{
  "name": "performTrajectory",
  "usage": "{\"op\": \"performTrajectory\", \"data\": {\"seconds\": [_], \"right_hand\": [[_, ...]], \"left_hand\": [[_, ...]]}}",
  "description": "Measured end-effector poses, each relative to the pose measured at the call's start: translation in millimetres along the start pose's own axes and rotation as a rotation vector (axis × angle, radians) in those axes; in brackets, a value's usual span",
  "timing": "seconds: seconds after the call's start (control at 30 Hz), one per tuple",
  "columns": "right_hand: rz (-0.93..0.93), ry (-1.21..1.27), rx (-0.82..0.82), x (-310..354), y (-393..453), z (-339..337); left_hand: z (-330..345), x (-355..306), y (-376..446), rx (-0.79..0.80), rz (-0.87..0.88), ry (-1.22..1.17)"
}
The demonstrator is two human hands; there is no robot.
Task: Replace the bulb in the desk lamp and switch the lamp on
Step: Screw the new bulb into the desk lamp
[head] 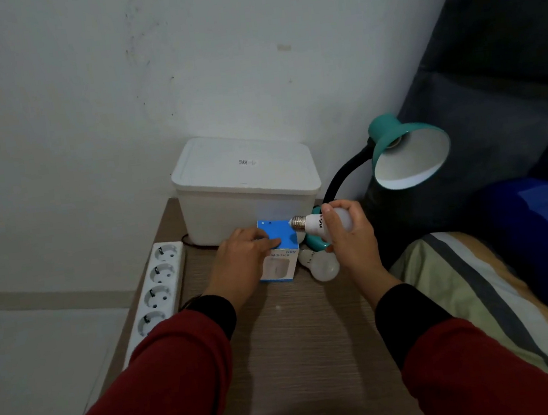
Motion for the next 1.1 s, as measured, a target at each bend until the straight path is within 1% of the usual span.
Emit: {"op": "performTrajectory", "data": {"seconds": [0.1,0.23,0.33,0.43,0.53,0.6,0.77,0.87,0.97,1.1], "right_hand": [[0.011,0.024,0.017,7,-3,-2],[0.045,0.093,0.043,22,-7,-11],[0.047,0.099,-0.031,39,-12,-24],[-0.018,0.055,-0.143,57,-18,-46],[-0.078,0.039,-0.253,65,-20,-74],[-0.089,0.019,-0.317,65,-18,-88],[-0.045,0.008,-0.426,59,2,-111],[-0.014,-0.007,-0.442,53,20,-114],[0.015,-0.016,-0.420,49,37,-111],[0.009,0.008,-0.384,49,55,-104]], "left_hand": [[-4,-1,5,0.089,-0.031,0.036],[-17,-6,11,0.109,-0.090,0.005],[-34,-11,21,0.099,-0.134,-0.056],[-59,-25,40,0.053,-0.141,-0.120],[-86,-53,64,-0.026,-0.112,-0.200],[-99,-78,80,-0.059,-0.063,-0.263],[-109,-141,117,-0.068,0.078,-0.294],[-108,-164,131,-0.077,0.140,-0.268],[-102,-171,140,-0.070,0.188,-0.226],[-92,-167,148,-0.070,0.174,-0.250]]}}
Point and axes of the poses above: each hand's wrist, its own y-axis towards the middle knuckle, its own z-axis out of the palm, x = y × z, the point moved 5 cm from there along y, towards the middle knuckle, and after that the axes turned 8 degrees about y, right-handed, at the moved point
